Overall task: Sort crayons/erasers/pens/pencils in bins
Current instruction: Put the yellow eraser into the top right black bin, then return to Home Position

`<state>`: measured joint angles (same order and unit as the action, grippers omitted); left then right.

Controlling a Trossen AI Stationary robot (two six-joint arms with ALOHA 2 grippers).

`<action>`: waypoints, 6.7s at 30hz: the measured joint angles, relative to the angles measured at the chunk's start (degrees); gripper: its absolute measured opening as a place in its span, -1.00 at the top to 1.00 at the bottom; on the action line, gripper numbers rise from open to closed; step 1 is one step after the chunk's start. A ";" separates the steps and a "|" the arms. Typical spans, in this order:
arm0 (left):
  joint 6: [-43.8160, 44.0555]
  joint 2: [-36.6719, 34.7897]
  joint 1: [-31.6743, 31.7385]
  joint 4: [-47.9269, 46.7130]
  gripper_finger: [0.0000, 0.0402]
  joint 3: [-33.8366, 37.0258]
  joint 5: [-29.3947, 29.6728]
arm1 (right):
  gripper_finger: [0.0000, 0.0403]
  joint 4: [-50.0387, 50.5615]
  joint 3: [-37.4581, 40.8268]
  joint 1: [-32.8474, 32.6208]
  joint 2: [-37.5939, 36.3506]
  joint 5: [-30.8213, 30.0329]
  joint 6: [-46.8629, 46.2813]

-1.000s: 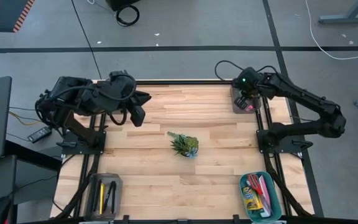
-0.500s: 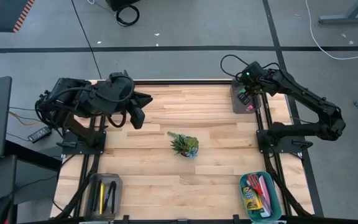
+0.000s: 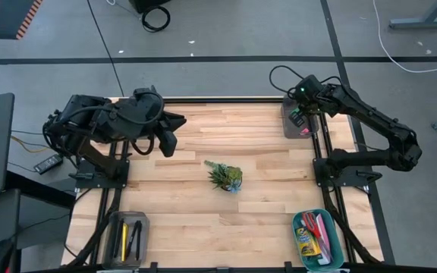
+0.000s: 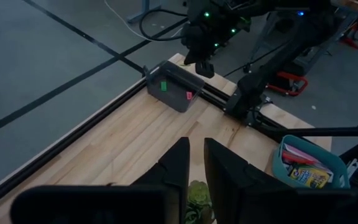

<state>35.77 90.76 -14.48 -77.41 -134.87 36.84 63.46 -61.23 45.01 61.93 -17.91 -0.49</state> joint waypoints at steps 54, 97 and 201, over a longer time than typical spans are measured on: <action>-5.06 0.00 -3.69 -0.85 0.65 0.00 -0.67 | 0.20 -0.14 -0.07 -55.12 1.04 32.97 -36.77; -6.94 0.00 -3.76 -0.85 0.64 0.00 -1.20 | 0.69 -16.65 -0.02 -84.54 35.16 30.02 -59.42; -26.04 -4.28 15.65 19.16 0.95 7.27 -22.95 | 0.96 -29.09 8.81 -47.78 -35.20 3.57 -30.48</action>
<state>9.73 86.48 1.17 -58.24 -127.60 13.89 34.37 -52.43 -2.76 26.73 -14.34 -30.97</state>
